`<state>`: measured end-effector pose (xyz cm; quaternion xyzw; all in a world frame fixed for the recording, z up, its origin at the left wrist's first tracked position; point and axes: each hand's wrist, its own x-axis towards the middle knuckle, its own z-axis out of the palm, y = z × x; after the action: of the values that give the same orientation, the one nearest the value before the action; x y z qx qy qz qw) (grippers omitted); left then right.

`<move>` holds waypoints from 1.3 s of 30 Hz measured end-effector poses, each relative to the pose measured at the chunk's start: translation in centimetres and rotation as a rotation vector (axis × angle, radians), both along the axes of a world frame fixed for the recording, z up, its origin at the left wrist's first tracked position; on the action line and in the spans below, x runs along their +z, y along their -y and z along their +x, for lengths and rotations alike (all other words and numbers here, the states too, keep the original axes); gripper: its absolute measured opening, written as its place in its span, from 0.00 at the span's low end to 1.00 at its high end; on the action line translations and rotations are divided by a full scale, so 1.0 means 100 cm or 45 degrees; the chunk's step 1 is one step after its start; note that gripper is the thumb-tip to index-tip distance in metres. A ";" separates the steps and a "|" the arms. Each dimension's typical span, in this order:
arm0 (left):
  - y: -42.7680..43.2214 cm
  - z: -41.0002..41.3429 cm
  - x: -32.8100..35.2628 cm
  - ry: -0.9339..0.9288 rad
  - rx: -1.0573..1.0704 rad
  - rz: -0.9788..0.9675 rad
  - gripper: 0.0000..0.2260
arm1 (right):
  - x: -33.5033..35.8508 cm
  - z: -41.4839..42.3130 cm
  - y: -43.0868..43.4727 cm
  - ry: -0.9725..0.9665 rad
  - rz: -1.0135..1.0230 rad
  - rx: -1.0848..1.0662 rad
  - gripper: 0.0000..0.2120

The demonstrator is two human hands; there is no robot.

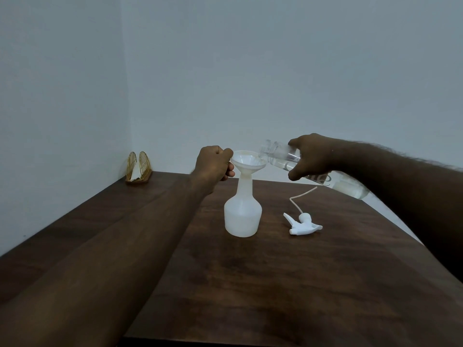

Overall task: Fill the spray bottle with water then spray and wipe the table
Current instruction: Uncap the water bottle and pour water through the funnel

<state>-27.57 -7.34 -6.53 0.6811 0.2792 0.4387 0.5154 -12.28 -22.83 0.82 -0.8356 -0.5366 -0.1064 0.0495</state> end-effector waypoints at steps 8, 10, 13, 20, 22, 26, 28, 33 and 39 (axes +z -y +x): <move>0.000 0.001 -0.001 -0.014 0.011 0.001 0.12 | 0.002 -0.003 0.001 0.019 -0.018 -0.015 0.28; 0.001 0.001 0.000 -0.017 0.009 -0.003 0.12 | 0.003 -0.003 0.001 0.018 -0.021 -0.018 0.29; 0.001 0.001 0.001 -0.019 0.005 -0.003 0.12 | 0.004 -0.004 0.001 0.020 -0.028 -0.027 0.28; 0.002 0.001 0.001 -0.020 0.002 0.000 0.13 | 0.005 -0.007 0.003 0.019 -0.038 -0.038 0.27; 0.001 0.001 0.001 -0.022 0.007 0.003 0.13 | 0.004 -0.007 0.002 0.020 -0.041 -0.035 0.26; 0.001 0.001 0.000 -0.021 0.003 0.004 0.13 | 0.004 -0.008 0.002 0.028 -0.038 -0.032 0.25; 0.000 0.001 0.000 -0.022 0.003 0.003 0.13 | 0.005 -0.008 0.002 0.027 -0.040 -0.031 0.25; 0.000 0.001 -0.001 -0.029 0.007 0.003 0.13 | 0.005 -0.009 0.002 0.040 -0.045 -0.027 0.26; 0.002 0.000 -0.001 -0.031 0.001 0.004 0.12 | 0.005 -0.007 0.003 0.047 -0.054 -0.029 0.27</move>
<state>-27.54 -7.50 -6.63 0.6871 0.2852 0.4310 0.5107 -13.01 -23.18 1.31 -0.8405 -0.5299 -0.1109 0.0205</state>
